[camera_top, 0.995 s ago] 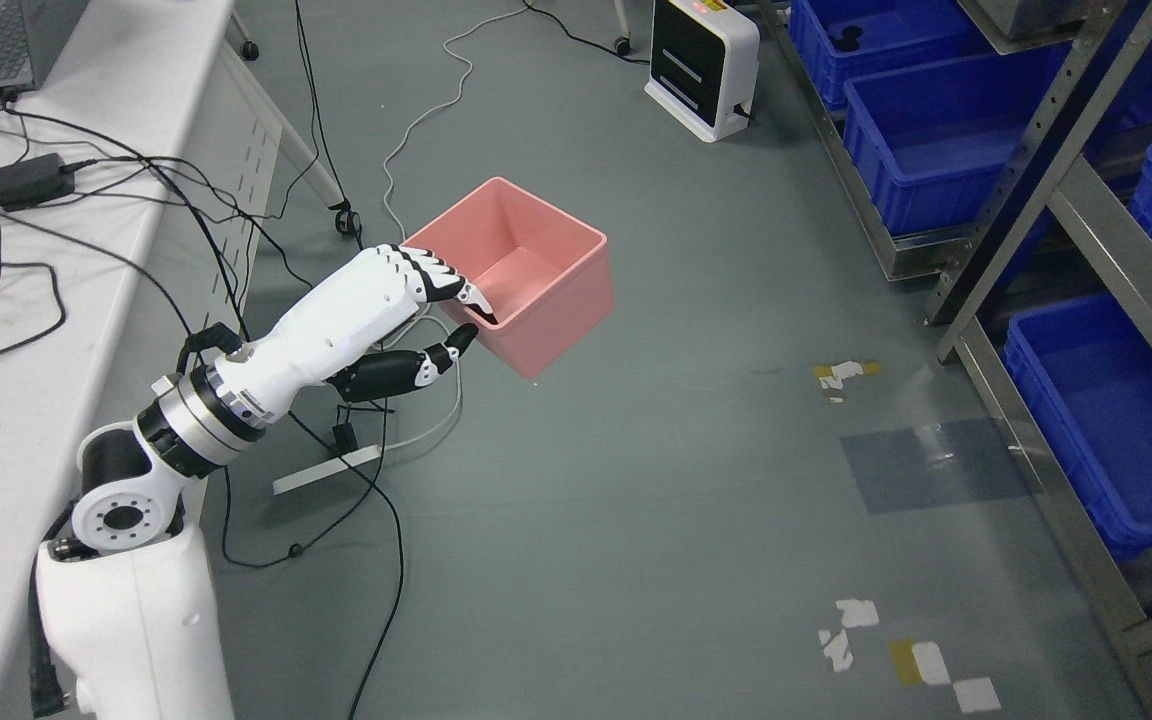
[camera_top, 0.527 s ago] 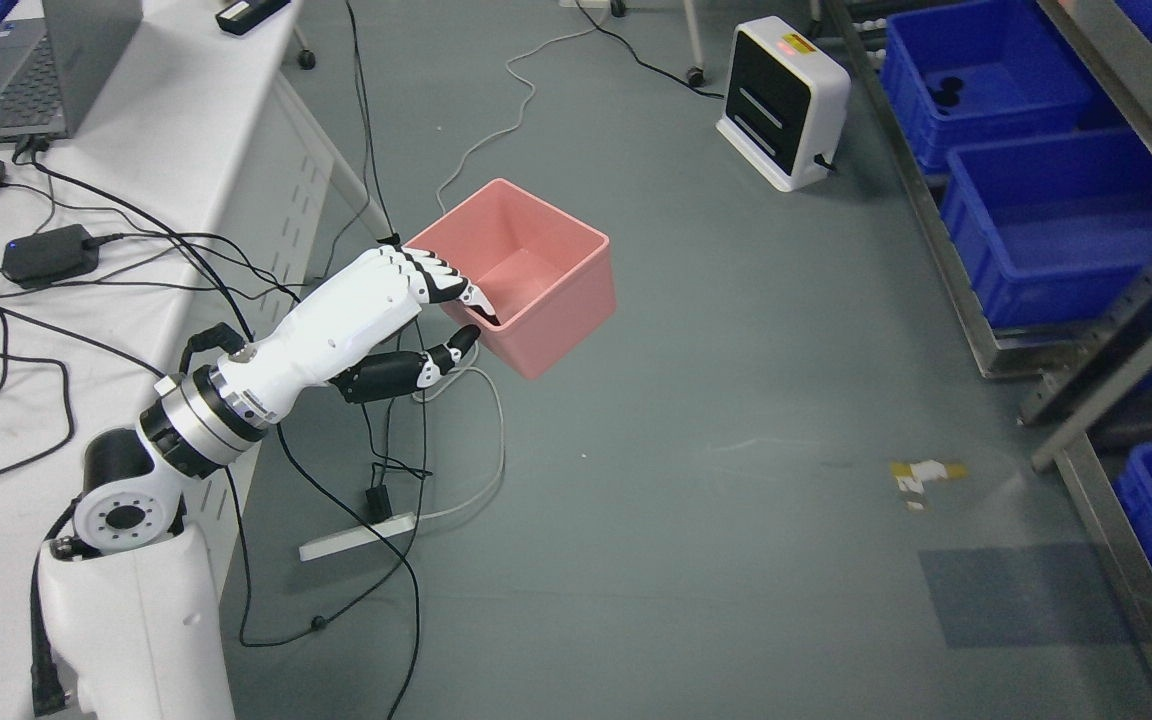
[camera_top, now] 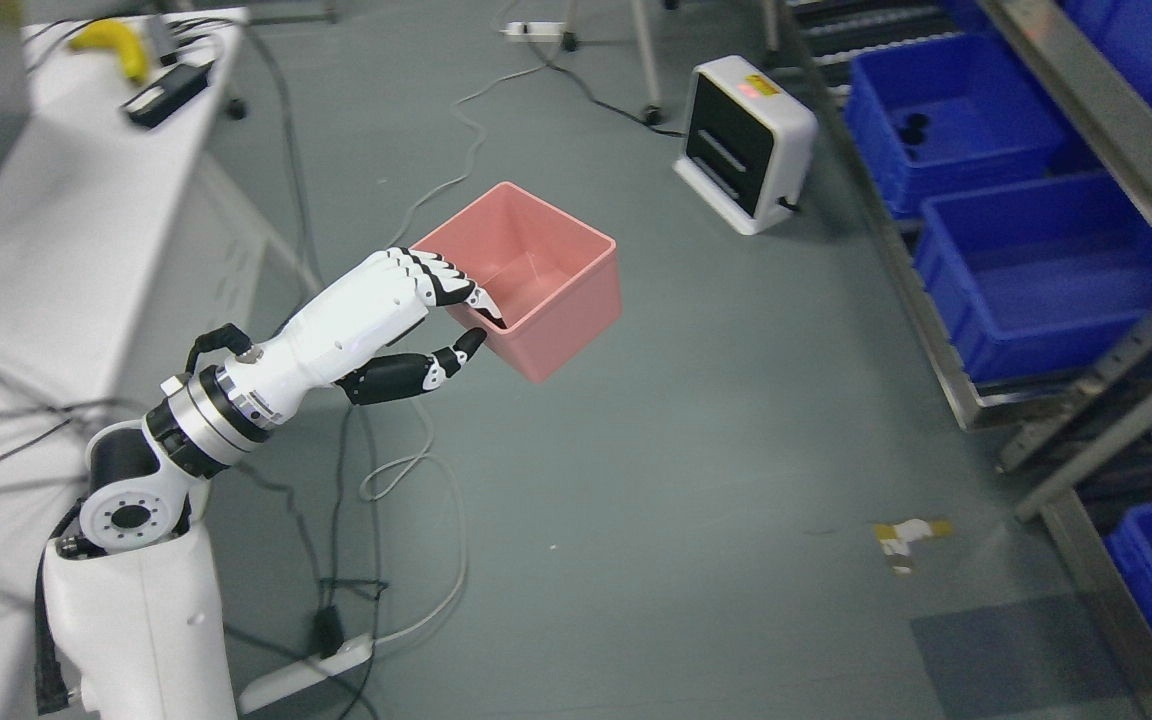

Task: Place storage box into left shelf container
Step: 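Hold the pink box aloft in the left hand while turning to the shelf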

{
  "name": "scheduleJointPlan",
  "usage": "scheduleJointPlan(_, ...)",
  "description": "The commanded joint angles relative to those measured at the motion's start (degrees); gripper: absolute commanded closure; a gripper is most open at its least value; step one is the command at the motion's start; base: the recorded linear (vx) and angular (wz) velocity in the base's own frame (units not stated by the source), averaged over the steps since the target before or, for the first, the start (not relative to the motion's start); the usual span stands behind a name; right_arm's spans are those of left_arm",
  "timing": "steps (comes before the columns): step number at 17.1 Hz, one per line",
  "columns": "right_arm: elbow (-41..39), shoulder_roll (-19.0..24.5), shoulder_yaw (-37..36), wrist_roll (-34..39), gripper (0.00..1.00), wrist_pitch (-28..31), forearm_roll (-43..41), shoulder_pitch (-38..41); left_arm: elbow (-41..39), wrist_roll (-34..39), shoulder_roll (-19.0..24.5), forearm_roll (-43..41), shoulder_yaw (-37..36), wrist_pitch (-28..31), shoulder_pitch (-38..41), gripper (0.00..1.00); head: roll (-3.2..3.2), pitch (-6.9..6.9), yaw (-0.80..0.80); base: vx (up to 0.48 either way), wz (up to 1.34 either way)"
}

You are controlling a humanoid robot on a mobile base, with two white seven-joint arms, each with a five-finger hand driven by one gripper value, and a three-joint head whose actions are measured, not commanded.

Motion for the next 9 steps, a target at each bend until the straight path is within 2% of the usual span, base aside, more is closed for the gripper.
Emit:
scheduleJointPlan(1, -1.0, -1.0, 0.0, -0.17, 0.0, -0.03, -0.18, 0.45, 0.0, -0.06, 0.99, 0.03, -0.43, -0.04, 0.21, 0.98, 0.0, 0.0, 0.0, 0.298, -1.23)
scheduleJointPlan(9, -1.0, -1.0, 0.0, -0.17, 0.0, -0.03, -0.18, 0.45, 0.44, 0.55, 0.99, 0.03, -1.22, -0.04, 1.62, 0.98, 0.0, 0.0, 0.0, 0.267, -1.42)
